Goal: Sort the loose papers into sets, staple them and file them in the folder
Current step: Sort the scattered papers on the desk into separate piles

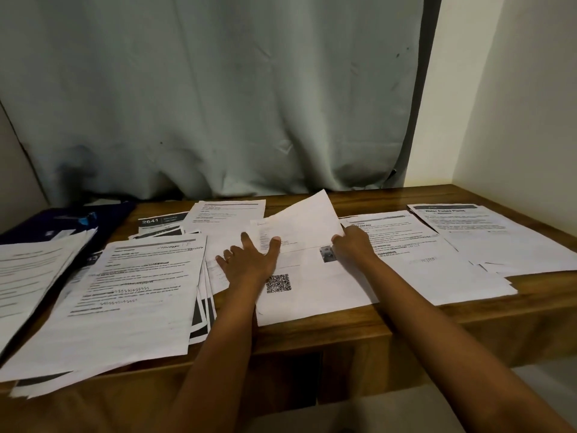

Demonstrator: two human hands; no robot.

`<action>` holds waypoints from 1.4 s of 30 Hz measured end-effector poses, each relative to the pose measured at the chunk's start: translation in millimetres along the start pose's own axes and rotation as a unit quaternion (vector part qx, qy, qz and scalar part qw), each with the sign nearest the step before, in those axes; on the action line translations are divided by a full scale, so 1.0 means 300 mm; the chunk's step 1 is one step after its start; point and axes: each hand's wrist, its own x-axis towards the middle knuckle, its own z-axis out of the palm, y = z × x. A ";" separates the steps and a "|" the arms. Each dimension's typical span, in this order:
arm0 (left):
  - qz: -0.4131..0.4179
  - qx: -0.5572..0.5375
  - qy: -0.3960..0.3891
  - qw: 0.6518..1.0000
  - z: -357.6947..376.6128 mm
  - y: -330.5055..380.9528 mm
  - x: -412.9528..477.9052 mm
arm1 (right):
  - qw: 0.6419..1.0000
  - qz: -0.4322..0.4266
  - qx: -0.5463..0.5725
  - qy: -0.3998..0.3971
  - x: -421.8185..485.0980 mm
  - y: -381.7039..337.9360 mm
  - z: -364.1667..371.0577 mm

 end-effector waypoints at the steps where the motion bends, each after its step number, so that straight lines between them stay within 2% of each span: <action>1: 0.003 0.012 -0.002 1.000 -0.007 0.006 -0.004 | 1.000 -0.001 -0.004 0.006 0.001 0.005 0.002; 7: 0.047 0.050 -0.019 0.997 -0.024 0.019 -0.041 | 0.998 -0.008 -0.061 0.029 0.021 -0.021 -0.007; 11: 0.089 -0.004 -0.070 0.994 -0.057 0.021 -0.056 | 0.998 -0.016 -0.045 0.046 0.046 -0.024 -0.036; 14: 0.082 -0.034 -0.061 0.994 -0.100 0.004 -0.031 | 0.998 -0.012 -0.017 0.056 0.063 -0.015 -0.057; 17: 0.086 0.047 -0.019 0.995 -0.109 -0.047 0.024 | 0.998 0.021 0.020 0.063 0.066 -0.015 -0.054; 19: 0.070 0.084 -0.023 0.994 -0.101 -0.092 0.057 | 0.997 0.029 0.035 0.058 0.064 -0.020 -0.042; 24: 0.022 0.139 -0.060 0.988 -0.084 -0.190 0.078 | 0.997 -0.007 0.056 0.050 0.056 -0.019 0.008; 31: -0.009 0.181 -0.053 0.982 -0.118 -0.207 0.122 | 0.996 -0.034 0.063 0.055 0.050 0.007 0.068; 36: 0.020 0.205 -0.052 0.977 -0.130 -0.191 0.153 | 0.993 -0.013 0.085 0.078 0.064 0.018 0.064; 39: 0.066 0.205 -0.041 0.976 -0.107 -0.169 0.146 | 0.989 0.006 0.117 0.094 0.071 0.019 0.049; 42: 0.123 0.159 -0.047 0.978 -0.085 -0.149 0.130 | 0.987 0.018 0.131 0.096 0.068 0.019 0.036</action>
